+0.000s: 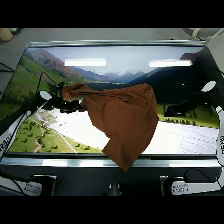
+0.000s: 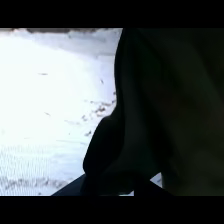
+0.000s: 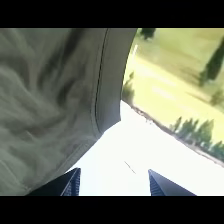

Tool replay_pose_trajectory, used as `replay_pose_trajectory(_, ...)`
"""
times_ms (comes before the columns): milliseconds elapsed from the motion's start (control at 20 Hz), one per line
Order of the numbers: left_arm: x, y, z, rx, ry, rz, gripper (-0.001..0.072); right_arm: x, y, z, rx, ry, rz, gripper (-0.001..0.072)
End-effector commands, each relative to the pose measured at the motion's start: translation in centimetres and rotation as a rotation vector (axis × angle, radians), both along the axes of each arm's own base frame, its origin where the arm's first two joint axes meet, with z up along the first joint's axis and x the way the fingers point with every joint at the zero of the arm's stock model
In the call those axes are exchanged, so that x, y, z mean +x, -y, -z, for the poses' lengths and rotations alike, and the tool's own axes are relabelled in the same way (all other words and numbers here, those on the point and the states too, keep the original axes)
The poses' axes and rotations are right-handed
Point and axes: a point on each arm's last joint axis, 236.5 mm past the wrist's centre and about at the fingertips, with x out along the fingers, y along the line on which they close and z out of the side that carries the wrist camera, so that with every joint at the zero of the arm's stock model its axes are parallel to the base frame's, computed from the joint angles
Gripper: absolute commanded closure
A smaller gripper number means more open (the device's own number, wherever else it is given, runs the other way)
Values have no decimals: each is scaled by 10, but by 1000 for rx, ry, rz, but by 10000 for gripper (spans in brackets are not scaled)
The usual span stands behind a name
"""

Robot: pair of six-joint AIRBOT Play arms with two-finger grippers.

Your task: Fold the shirts.

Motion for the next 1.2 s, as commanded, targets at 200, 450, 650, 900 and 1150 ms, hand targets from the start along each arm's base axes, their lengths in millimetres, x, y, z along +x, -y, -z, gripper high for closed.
replay_pose_trajectory(200, 8, 3, -3, 2, 38, -12, 681, -69, -50, 31, 35, -140, -93, 159)
replay_pose_trajectory(450, 10, 5, -27, 4, 96, 15, 681, -112, -87, 43, 53, -212, -104, 161)
replay_pose_trajectory(650, 12, 5, -43, 2, 132, 19, 681, -130, -102, 49, 74, -214, -68, 185)
replay_pose_trajectory(900, 11, 5, -45, 0, 130, 22, 681, -142, -111, 61, 99, -225, 19, 233)
replay_pose_trajectory(1150, 12, 3, -73, -5, 184, 28, 681, -100, -103, 49, 62, -40, 52, 692)
